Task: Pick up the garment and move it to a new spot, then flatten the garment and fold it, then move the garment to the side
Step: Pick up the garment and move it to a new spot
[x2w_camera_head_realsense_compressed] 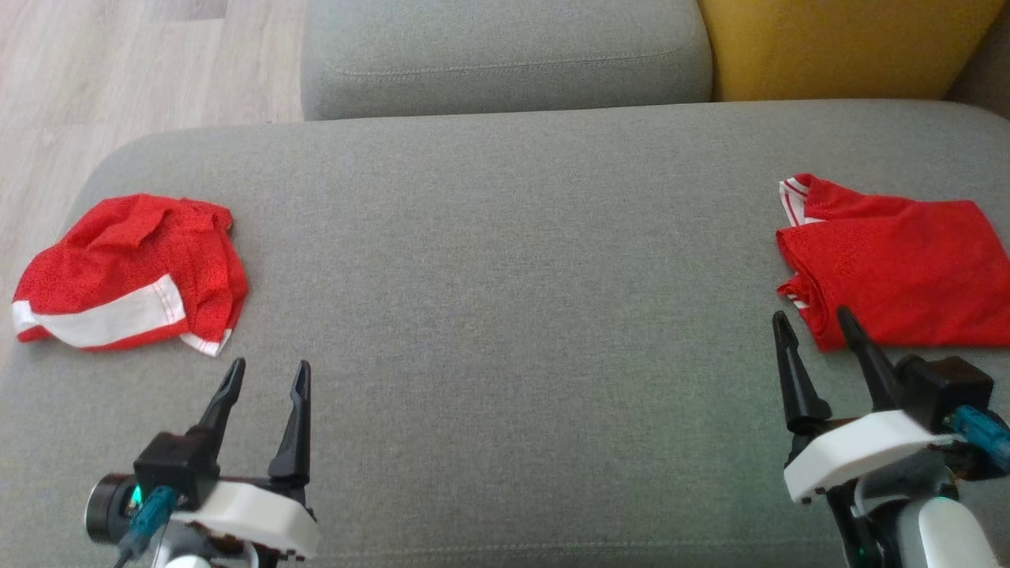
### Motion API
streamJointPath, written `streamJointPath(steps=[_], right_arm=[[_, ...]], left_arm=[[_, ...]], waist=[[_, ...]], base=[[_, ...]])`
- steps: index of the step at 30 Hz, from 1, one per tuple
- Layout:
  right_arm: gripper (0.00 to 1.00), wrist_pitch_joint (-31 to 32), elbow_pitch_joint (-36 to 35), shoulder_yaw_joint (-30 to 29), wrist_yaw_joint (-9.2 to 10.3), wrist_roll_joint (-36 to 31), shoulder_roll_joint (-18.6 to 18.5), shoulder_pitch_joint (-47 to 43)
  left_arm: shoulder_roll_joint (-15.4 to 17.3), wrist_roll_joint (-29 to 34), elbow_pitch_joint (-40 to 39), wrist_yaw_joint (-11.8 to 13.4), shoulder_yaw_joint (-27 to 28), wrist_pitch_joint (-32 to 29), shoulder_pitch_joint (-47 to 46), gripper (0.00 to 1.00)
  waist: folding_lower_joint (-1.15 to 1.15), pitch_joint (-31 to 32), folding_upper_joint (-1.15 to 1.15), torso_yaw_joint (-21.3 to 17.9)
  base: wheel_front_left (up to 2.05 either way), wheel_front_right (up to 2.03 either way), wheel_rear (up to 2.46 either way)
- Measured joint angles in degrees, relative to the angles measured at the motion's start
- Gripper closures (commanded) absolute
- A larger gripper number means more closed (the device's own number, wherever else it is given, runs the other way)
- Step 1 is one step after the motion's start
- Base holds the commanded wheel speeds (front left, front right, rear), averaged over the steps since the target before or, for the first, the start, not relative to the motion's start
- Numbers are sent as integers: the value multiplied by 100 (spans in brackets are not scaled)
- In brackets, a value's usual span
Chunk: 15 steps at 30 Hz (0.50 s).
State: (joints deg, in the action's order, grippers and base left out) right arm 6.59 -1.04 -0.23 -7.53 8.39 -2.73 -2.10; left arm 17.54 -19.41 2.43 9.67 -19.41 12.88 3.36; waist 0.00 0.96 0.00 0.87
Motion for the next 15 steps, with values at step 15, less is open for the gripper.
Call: streamJointPath(steps=[15], right_arm=[[0,58,-214,-92,0,-124,5,-5]], left_arm=[[-3,-60,-38,149,11,8,-17,0]], waist=[[0,18,0,471]], base=[[0,0,0]])
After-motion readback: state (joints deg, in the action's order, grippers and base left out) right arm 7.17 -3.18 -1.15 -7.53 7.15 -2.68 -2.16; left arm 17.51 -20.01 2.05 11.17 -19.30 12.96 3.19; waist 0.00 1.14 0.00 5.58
